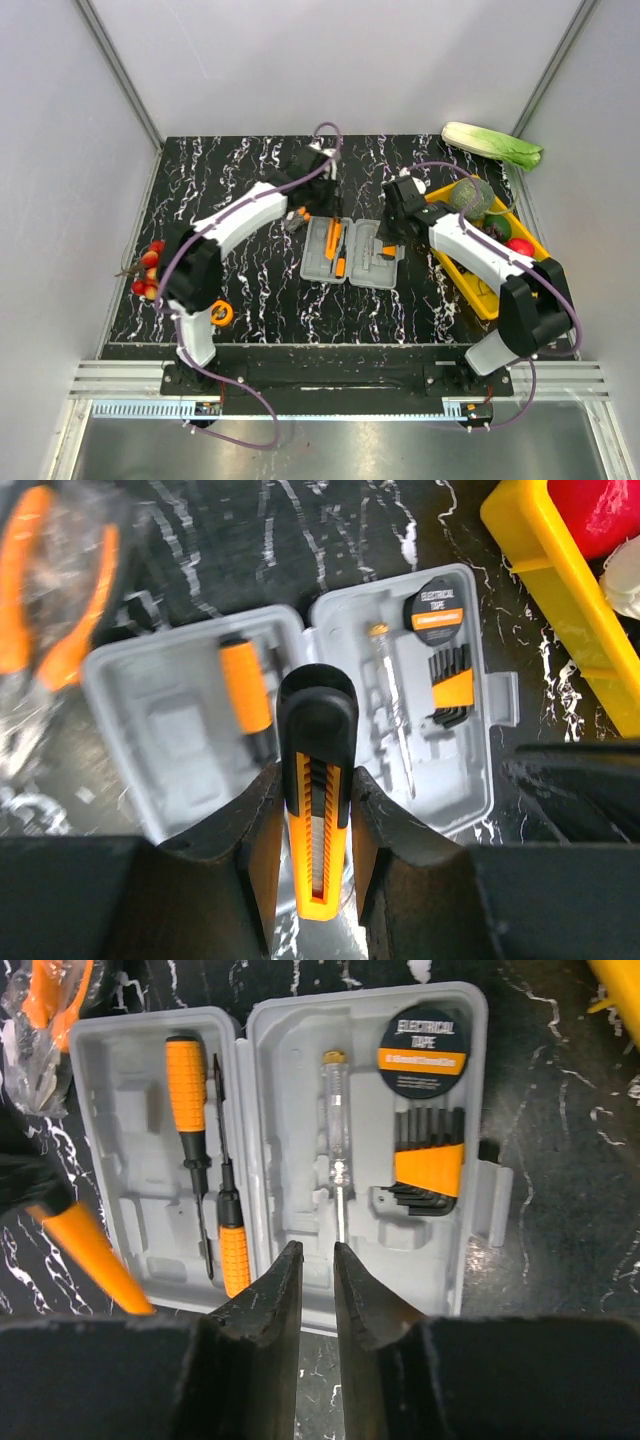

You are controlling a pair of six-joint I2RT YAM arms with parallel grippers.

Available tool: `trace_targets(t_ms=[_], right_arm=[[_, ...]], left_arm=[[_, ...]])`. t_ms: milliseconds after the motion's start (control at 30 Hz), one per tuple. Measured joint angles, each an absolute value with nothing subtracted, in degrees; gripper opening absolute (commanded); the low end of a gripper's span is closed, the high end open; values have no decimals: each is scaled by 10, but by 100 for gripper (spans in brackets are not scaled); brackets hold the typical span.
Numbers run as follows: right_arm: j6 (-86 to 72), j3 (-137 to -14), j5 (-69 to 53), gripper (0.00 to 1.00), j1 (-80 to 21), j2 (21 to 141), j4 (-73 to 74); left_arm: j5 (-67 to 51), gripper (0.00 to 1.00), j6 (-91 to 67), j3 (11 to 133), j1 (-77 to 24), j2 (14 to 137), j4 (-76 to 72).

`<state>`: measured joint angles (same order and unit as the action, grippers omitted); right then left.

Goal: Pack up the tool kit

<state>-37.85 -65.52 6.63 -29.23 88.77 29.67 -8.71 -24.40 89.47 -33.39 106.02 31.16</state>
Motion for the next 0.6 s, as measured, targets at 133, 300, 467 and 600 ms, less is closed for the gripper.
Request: trace_targets(t_ms=[133,300,467,600], right_arm=[[-382,-637,85,25,-284,868,298],[-391,-609,101,25,-278,834,302],[-403,-593,105,25,-277,827,313],[-411,-588,105,25,-277,827,318]], left_arm=[[-91,0,-244,952,-366,1141,315],[-90,0,-253,995,-392,1200,338],[-91,0,-287,1050,-403,1236,362],[-86,0,-316,1063,-405,1243,378]])
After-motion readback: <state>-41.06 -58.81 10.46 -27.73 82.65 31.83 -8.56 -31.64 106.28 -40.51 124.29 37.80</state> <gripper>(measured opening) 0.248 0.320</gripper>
